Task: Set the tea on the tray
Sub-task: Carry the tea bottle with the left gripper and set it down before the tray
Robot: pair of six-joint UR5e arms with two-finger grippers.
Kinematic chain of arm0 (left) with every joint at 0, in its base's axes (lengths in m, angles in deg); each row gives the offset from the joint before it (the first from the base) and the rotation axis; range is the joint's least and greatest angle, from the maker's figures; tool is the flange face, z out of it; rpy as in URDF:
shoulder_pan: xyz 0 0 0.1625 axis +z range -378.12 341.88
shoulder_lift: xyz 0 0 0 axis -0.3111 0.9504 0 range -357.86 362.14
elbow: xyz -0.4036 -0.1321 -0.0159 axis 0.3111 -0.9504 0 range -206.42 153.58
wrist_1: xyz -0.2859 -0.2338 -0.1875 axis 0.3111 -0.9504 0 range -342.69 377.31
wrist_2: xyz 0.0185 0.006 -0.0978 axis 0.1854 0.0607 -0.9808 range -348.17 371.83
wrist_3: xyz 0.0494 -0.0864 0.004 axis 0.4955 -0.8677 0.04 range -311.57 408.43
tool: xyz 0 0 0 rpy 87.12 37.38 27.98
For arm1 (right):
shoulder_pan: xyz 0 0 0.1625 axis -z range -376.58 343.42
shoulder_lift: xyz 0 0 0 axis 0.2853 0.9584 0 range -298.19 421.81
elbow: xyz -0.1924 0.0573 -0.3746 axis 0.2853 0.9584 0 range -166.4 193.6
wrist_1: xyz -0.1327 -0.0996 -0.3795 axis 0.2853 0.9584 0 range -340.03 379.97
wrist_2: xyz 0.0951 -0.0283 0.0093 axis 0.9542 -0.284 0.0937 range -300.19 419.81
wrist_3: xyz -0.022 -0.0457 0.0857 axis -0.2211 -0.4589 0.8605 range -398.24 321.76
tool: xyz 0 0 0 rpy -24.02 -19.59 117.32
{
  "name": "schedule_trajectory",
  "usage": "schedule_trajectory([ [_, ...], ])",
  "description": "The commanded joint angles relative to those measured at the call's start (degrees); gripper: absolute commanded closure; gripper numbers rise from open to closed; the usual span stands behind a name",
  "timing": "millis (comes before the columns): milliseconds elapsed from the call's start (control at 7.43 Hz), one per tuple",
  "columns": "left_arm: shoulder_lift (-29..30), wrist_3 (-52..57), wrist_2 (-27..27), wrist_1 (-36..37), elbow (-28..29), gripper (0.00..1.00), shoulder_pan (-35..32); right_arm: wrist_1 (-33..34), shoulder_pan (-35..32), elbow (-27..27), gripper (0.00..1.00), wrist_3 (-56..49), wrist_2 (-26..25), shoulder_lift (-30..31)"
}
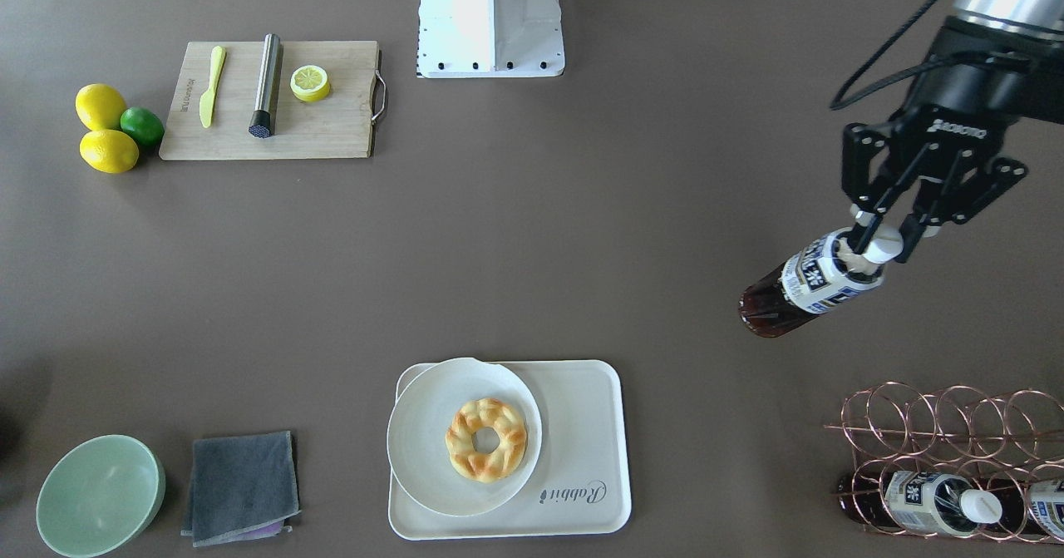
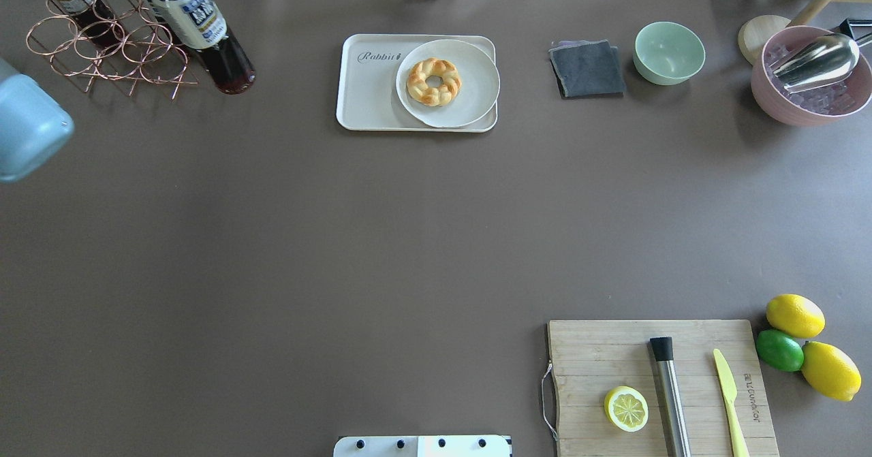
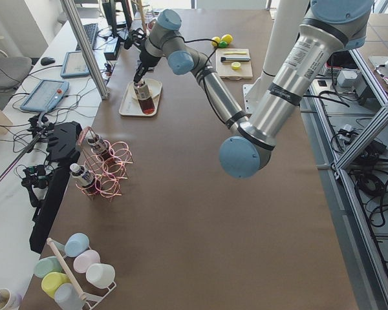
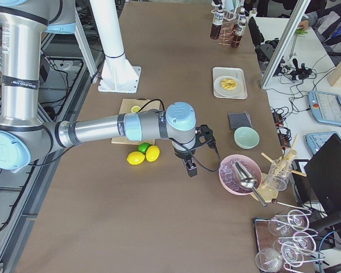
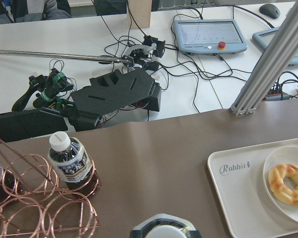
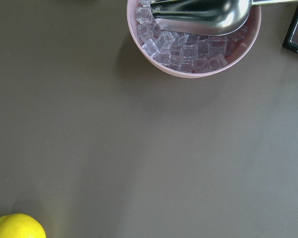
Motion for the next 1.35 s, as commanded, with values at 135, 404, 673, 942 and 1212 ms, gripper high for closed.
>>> schedule_trajectory([
  [135, 15.56, -6.99, 13.12, 12.87, -0.71, 1.00, 20.72, 0.02, 0.12, 0.22, 0.00, 0.00, -0.04, 0.09],
  [404, 16.47, -10.55, 26.28, 12.96, -0.10, 1.00, 31.98, 0.02, 0.12, 0.22, 0.00, -0.09, -0.04, 0.35],
  [673, 14.55, -10.63, 31.66, 12.78, 1.57, 1.00, 36.40, 0.02, 0.12, 0.13, 0.00, -0.09, -0.04, 0.70],
  [942, 14.27, -10.72, 32.84, 12.09, 2.88, 1.00, 38.61, 0.02, 0.12, 0.13, 0.00, -0.09, -0.04, 0.70],
  [1212, 14.18, -11.16, 32.66, 9.10, 4.03, 1.00, 38.88, 0.02, 0.12, 0.13, 0.00, 0.00, -0.04, 0.62],
])
